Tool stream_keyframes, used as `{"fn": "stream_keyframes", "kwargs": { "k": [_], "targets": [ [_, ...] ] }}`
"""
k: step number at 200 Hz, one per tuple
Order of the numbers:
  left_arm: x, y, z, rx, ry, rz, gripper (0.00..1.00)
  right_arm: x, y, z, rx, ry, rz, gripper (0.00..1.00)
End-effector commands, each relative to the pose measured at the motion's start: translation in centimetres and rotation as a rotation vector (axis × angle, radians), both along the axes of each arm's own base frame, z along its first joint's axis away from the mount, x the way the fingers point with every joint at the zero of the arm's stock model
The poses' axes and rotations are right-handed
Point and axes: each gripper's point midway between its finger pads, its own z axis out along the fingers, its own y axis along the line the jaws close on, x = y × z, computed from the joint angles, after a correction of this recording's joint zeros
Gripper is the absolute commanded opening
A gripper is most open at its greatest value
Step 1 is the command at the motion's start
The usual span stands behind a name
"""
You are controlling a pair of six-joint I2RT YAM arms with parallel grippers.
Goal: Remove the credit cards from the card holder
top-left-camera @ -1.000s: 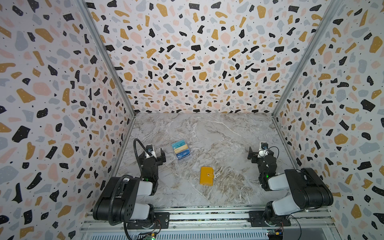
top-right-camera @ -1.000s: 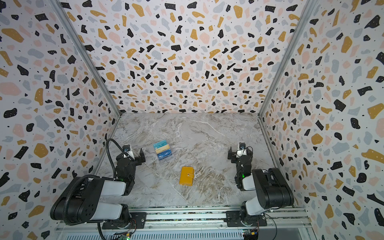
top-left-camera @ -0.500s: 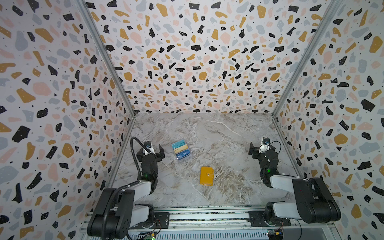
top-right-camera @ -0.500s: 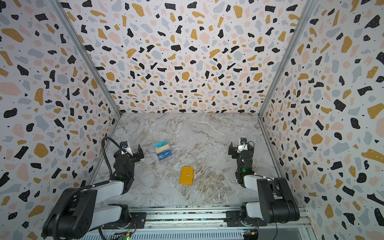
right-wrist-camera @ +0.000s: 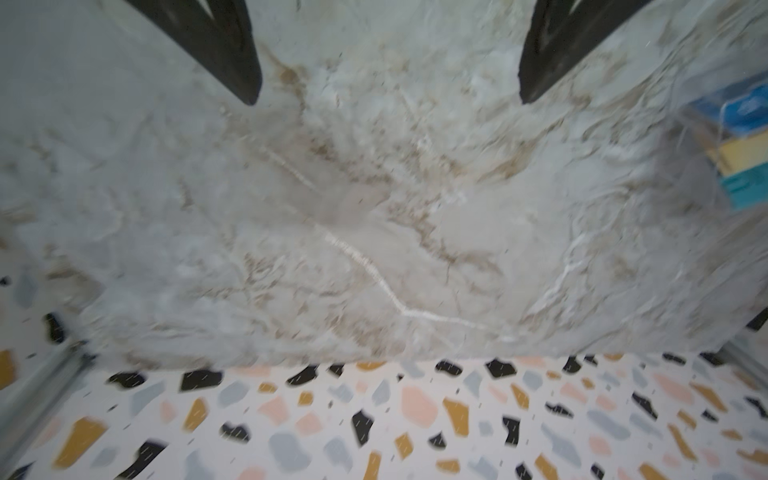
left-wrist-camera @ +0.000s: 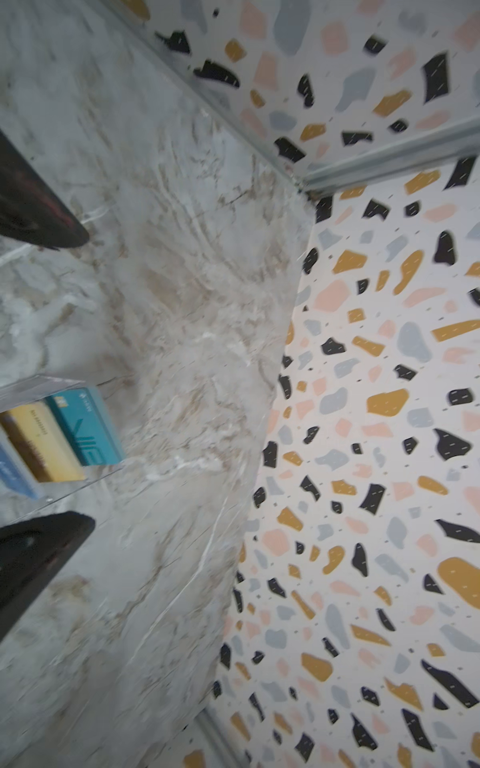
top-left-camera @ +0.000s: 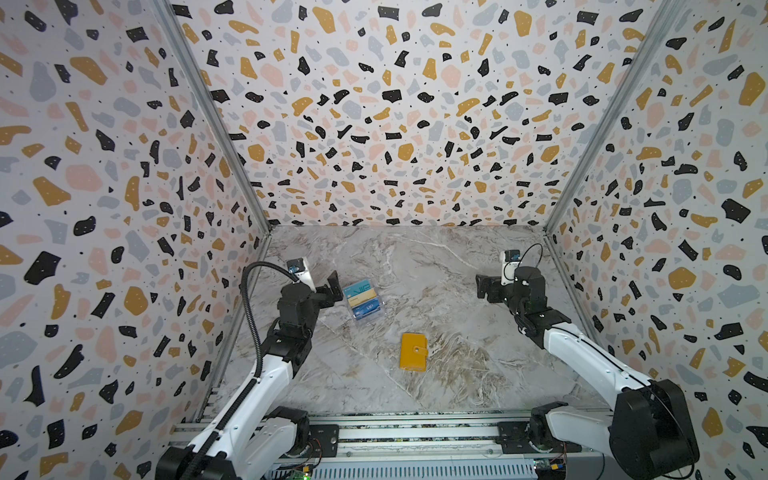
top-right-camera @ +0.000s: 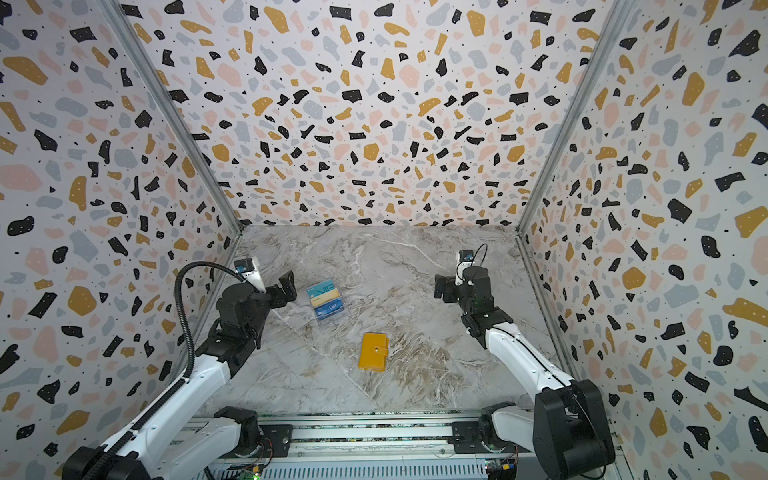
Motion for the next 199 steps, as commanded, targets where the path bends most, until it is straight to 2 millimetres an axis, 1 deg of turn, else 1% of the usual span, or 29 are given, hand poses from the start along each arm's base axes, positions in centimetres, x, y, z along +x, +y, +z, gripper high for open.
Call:
{"fn": "stream_keyframes", "kwargs": {
  "k": [1,26,54,64,100,118,125,127,130,166,179,199],
  "targets": [
    [-2.8,-3.1,-2.6,-0.086,0.134,-0.159,1.0,-3.8,3.8,-3.0,0.079,0.217,0.183,0.92],
    [-4.7,-5.5,-4.1,-0.153,0.178,-0.27,0.97,-6.1,6.3,-4.8,0.092,0.308,0.275,0.89],
    [-6.6,-8.9,-5.9,-0.198,0.242,-0.399,0.95,-8.4,8.5,-6.6,0.094,0.382,0.348,0.85],
    [-7.1,-10.0,-6.4,-0.218,0.256,-0.433,0.93,-9.1,9.3,-7.3,0.097,0.407,0.37,0.84],
    [-8.8,-13.2,-7.9,-0.302,0.29,-0.534,0.89,-11.4,12.0,-9.2,0.114,0.488,0.441,0.75],
    [-9.5,-14.2,-8.8,-0.337,0.312,-0.559,0.86,-12.5,13.3,-10.0,0.129,0.518,0.47,0.71],
    [-10.0,-14.4,-9.7,-0.342,0.337,-0.565,0.85,-12.9,13.7,-10.3,0.129,0.529,0.48,0.69],
    [-9.8,-14.6,-9.3,-0.35,0.32,-0.571,0.85,-13.0,13.9,-10.4,0.128,0.531,0.483,0.69],
    [-9.9,-14.8,-9.3,-0.355,0.318,-0.577,0.84,-13.1,14.0,-10.4,0.127,0.533,0.487,0.68],
    [-11.4,-17.0,-10.6,-0.369,0.363,-0.65,0.78,-14.4,15.3,-11.4,0.135,0.563,0.504,0.58],
    [-11.7,-17.5,-10.9,-0.381,0.37,-0.664,0.77,-14.9,15.7,-11.6,0.143,0.569,0.513,0.55],
    [-12.1,-17.9,-11.6,-0.397,0.383,-0.669,0.74,-15.4,16.1,-12.1,0.143,0.584,0.517,0.53]
  ]
}}
